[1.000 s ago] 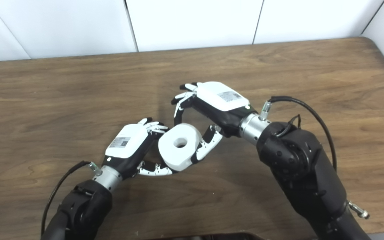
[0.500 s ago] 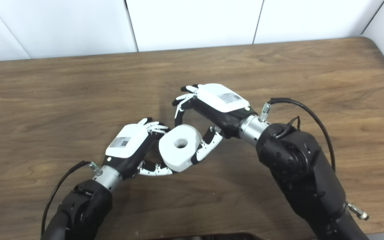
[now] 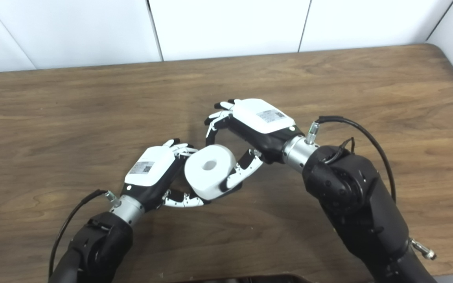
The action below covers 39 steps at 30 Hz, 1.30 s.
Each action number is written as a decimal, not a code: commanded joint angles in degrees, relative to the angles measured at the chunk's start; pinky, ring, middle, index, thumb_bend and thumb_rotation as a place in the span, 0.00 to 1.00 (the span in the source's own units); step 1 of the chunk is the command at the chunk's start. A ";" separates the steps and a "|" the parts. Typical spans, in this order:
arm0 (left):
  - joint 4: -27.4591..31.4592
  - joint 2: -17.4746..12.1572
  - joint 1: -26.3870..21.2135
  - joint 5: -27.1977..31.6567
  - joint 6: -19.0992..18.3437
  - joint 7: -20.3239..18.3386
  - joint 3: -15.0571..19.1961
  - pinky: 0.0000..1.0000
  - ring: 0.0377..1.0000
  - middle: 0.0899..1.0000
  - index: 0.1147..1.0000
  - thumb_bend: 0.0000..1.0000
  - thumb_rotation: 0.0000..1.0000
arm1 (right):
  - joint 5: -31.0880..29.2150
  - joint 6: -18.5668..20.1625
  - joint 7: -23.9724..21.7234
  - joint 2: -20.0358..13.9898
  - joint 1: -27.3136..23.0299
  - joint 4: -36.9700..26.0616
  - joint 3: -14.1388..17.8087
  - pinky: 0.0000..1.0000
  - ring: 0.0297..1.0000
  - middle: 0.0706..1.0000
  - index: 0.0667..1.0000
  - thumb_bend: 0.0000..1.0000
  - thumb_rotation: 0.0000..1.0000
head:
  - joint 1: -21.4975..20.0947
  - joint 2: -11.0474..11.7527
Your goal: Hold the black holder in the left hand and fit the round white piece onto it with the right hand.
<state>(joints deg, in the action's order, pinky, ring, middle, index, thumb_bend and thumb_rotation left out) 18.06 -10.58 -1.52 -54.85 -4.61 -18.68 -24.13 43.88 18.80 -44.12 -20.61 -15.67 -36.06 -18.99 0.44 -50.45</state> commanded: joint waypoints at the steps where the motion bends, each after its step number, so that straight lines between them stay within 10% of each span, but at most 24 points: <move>1: -0.45 0.08 -1.07 -1.16 0.06 0.05 -0.46 0.97 0.87 0.77 0.42 0.52 0.06 | 0.21 -0.64 -0.14 -0.31 -2.16 -1.81 0.37 1.00 0.95 0.85 0.68 0.98 0.39 | 0.01 0.00; 39: -1.52 -0.16 -1.40 -0.69 -0.14 0.29 -0.24 0.97 0.87 0.76 0.42 0.52 0.06 | -0.97 6.39 -13.06 -3.36 -6.29 -9.06 4.12 1.00 1.00 1.00 1.00 1.00 0.58 | -0.48 0.87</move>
<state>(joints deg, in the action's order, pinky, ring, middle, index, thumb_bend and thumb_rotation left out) 16.82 -10.57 -2.20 -54.65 -4.23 -17.96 -24.30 43.48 24.65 -57.13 -22.96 -19.52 -42.67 -16.03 -0.09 -49.57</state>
